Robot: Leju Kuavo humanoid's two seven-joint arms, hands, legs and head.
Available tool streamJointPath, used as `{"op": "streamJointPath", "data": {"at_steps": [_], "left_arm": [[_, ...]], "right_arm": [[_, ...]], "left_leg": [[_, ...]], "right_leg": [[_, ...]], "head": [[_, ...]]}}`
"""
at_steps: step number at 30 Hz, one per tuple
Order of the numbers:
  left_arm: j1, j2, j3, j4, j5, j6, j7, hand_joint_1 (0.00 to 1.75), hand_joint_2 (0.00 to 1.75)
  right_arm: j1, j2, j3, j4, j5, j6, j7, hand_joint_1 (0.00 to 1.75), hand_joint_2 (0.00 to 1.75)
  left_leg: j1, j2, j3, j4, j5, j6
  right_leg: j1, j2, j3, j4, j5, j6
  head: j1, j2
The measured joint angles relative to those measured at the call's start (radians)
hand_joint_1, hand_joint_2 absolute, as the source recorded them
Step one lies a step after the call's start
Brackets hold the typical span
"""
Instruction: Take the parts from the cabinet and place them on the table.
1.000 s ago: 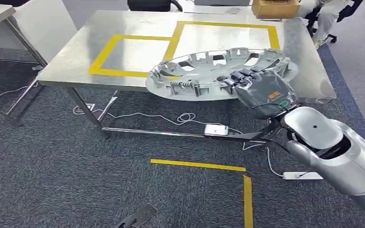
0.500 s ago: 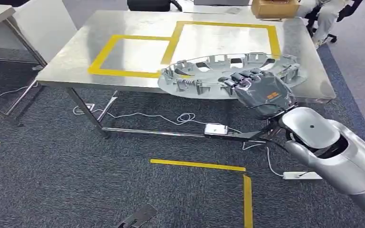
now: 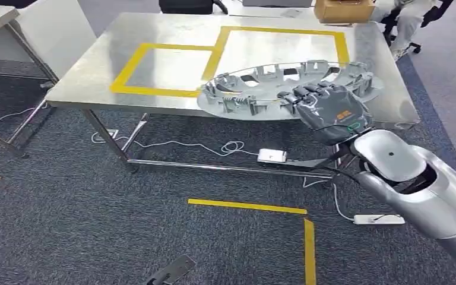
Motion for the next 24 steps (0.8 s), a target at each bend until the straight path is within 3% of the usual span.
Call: {"op": "streamJointPath", "data": {"at_steps": [15, 21, 23, 24], "left_arm": [[0.0, 0.006, 0.0, 0.0, 0.011, -0.017, -0.023, 0.0, 1.75], [0.0, 0.011, 0.001, 0.0, 0.011, -0.021, -0.028, 0.0, 1.75], [0.0, 0.011, 0.001, 0.0, 0.011, -0.02, -0.029, 0.0, 1.75], [0.0, 0.009, 0.001, 0.0, 0.011, -0.02, -0.029, 0.0, 1.75]], "right_arm": [[0.002, -0.032, -0.016, 0.0, 0.007, -0.009, 0.004, 1.75, 1.75], [0.006, -0.032, -0.016, 0.002, 0.008, -0.012, 0.002, 1.75, 1.75], [0.007, -0.032, -0.017, 0.003, 0.009, -0.012, 0.002, 1.75, 1.75], [0.008, -0.032, -0.019, 0.003, 0.009, -0.012, 0.002, 1.75, 1.75]], "left_leg": [[0.0, 0.0, 0.0, 0.0, 0.0, 0.0], [-0.005, 0.0, -0.004, 0.008, -0.003, 0.006], [-0.004, 0.003, -0.001, -0.005, 0.0, 0.017], [0.006, 0.007, 0.01, -0.016, 0.006, 0.024]], "right_leg": [[0.0, 0.001, -0.001, 0.0, 0.0, 0.0], [-0.004, 0.002, -0.001, -0.005, 0.005, 0.008], [-0.002, 0.001, -0.003, 0.011, 0.023, 0.019], [-0.004, -0.003, -0.02, 0.019, 0.011, 0.019]], "head": [[0.0, 0.0], [0.0, 0.0], [0.0, 0.0], [-0.002, 0.0]]}}
